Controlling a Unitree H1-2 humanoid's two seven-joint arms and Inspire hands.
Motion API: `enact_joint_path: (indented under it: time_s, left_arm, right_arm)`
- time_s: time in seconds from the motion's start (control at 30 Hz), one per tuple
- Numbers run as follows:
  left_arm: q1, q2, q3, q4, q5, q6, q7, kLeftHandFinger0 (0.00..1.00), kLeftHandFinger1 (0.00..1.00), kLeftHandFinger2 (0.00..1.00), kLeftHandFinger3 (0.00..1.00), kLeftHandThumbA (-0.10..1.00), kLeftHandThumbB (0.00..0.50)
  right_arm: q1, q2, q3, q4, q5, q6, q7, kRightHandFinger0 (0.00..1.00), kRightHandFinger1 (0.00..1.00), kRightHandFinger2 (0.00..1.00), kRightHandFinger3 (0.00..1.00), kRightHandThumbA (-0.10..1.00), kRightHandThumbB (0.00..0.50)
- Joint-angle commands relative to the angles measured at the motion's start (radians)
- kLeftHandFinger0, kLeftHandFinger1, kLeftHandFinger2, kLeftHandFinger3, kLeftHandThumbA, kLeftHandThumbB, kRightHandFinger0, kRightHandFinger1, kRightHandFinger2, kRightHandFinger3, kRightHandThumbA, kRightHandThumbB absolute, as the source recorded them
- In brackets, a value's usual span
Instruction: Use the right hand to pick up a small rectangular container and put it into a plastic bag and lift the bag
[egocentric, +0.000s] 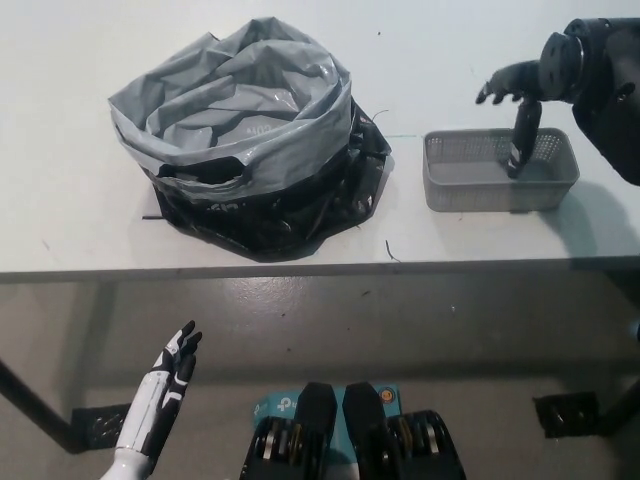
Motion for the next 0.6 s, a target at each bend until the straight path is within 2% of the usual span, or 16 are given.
enact_joint_path:
  time_s: [0.0, 0.17, 0.3, 0.47, 0.57]
  left_arm:
    - [-0.008, 0.011, 0.002, -0.021, -0.001, -0.041, 0.001, 1.0, 1.0, 1.0, 1.0, 1.0, 0.182]
    - [-0.015, 0.015, 0.0, -0.023, 0.015, -0.04, 0.006, 1.0, 1.0, 1.0, 1.0, 1.0, 0.197]
    - [-0.015, 0.015, 0.001, -0.029, 0.016, -0.03, 0.004, 1.0, 1.0, 1.0, 1.0, 1.0, 0.183]
    - [-0.015, 0.014, 0.001, -0.029, 0.01, -0.032, 0.0, 1.0, 1.0, 1.0, 1.0, 1.0, 0.192]
    - [-0.018, 0.016, 0.001, -0.027, 0.01, -0.037, 0.0, 1.0, 1.0, 1.0, 1.0, 1.0, 0.184]
  right_arm:
    - [-0.061, 0.008, -0.005, 0.026, -0.025, -0.036, 0.058, 1.0, 1.0, 1.0, 1.0, 1.0, 0.5]
    - [-0.057, 0.014, -0.01, 0.034, -0.04, -0.02, 0.045, 1.0, 1.0, 1.0, 1.0, 1.0, 0.5]
    - [-0.058, 0.017, -0.007, 0.052, -0.048, -0.052, 0.05, 1.0, 1.0, 1.0, 1.0, 1.0, 0.5]
    - [-0.064, 0.029, 0.001, 0.081, -0.058, -0.072, 0.071, 1.0, 1.0, 1.0, 1.0, 1.0, 0.5]
    - [-0.062, 0.035, -0.008, 0.08, -0.073, -0.04, 0.039, 1.0, 1.0, 1.0, 1.0, 1.0, 0.5]
